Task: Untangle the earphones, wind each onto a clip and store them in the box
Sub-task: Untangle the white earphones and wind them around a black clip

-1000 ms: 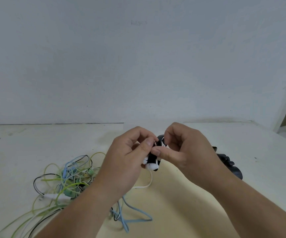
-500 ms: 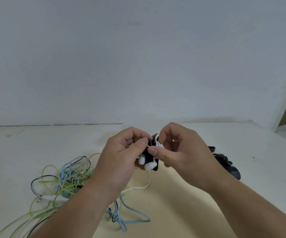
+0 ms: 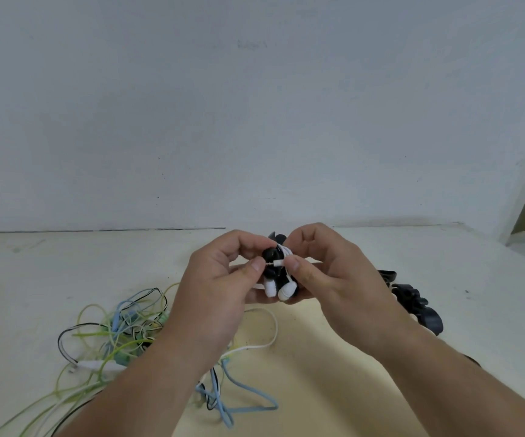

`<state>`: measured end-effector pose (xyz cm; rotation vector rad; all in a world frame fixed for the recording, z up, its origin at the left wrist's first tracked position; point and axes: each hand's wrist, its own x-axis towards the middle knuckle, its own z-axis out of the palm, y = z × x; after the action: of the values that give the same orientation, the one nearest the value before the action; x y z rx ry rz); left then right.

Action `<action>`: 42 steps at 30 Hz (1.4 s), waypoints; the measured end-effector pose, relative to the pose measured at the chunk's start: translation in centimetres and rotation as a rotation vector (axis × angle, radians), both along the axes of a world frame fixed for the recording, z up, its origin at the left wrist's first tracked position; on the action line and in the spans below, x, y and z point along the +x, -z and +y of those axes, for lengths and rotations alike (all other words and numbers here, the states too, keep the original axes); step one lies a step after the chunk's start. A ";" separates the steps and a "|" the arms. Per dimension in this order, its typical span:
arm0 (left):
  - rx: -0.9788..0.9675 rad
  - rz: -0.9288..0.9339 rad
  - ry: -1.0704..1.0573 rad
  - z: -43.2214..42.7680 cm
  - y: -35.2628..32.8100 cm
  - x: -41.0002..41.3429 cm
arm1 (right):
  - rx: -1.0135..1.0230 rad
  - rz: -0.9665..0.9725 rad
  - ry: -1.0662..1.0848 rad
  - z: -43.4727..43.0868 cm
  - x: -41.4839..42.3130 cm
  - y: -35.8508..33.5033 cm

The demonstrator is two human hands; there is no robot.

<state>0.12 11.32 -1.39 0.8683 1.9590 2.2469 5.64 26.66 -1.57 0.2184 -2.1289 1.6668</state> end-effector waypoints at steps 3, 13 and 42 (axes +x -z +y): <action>-0.013 0.022 -0.009 0.0 0.1 0.0 | 0.007 -0.011 0.011 -0.1 0.0 0.0; -0.075 0.086 -0.073 0.1 0.3 0.1 | 0.035 -0.019 0.075 -0.2 -0.3 0.8; -0.817 0.472 -0.380 -1.1 3.7 -4.2 | -0.234 -0.454 0.131 2.1 -0.3 -0.7</action>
<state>-4.11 10.21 -5.10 0.9936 3.0926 1.1321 5.37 28.74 -0.87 -0.3969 -2.1631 2.0088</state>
